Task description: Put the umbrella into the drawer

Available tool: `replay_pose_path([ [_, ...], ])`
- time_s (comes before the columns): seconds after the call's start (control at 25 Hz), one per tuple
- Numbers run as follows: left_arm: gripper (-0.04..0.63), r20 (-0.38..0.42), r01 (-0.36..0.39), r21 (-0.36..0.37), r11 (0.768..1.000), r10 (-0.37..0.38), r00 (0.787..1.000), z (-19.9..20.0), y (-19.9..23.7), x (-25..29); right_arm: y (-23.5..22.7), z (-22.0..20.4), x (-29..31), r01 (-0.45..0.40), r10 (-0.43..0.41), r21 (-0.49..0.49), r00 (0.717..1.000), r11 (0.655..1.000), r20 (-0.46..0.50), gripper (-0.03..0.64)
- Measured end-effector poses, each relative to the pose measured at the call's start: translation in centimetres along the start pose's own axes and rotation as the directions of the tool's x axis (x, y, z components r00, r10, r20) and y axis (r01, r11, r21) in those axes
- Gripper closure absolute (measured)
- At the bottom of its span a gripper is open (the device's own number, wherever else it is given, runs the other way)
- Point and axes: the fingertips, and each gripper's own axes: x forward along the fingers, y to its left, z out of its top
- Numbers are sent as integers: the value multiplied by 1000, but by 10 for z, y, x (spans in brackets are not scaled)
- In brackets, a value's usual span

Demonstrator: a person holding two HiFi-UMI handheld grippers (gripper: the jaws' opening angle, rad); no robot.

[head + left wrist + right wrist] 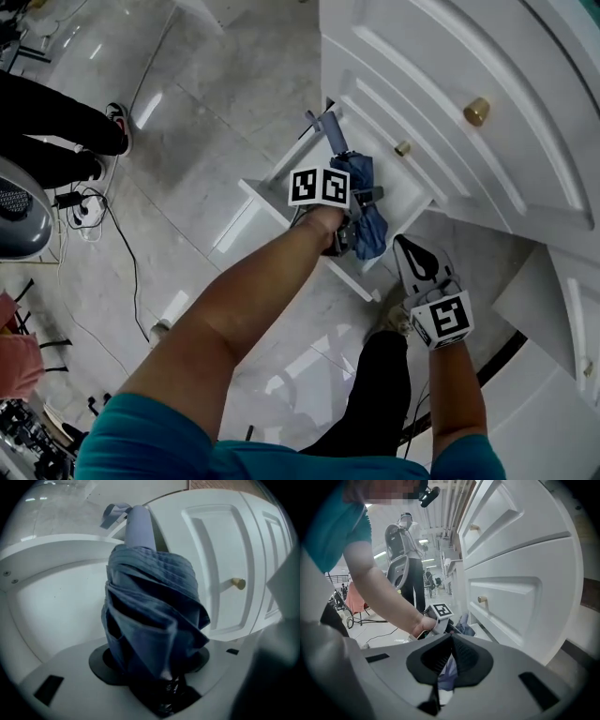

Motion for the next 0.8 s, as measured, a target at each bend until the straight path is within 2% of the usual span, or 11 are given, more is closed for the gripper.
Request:
replay_pose_path([
  [0.24,334,-86,-107,-8,994,106,991,-8,45,27,-6,-6,-4,-3,3,-20,1000,1000,-19,594],
  [0.52,334,-216,-183,15,983,181,959,-31,79,45,-9,-23,-4,-6,6,4,999,1000,-36,594],
  [0.68,311,-241,-249,54,967,255,937,-38,95,47,-7,-21,-5,-14,14,11,999,1000,-30,593],
  [0.8,302,-245,-255,71,964,265,933,-38,97,49,-6,-24,-3,-21,21,23,999,1000,-26,594],
])
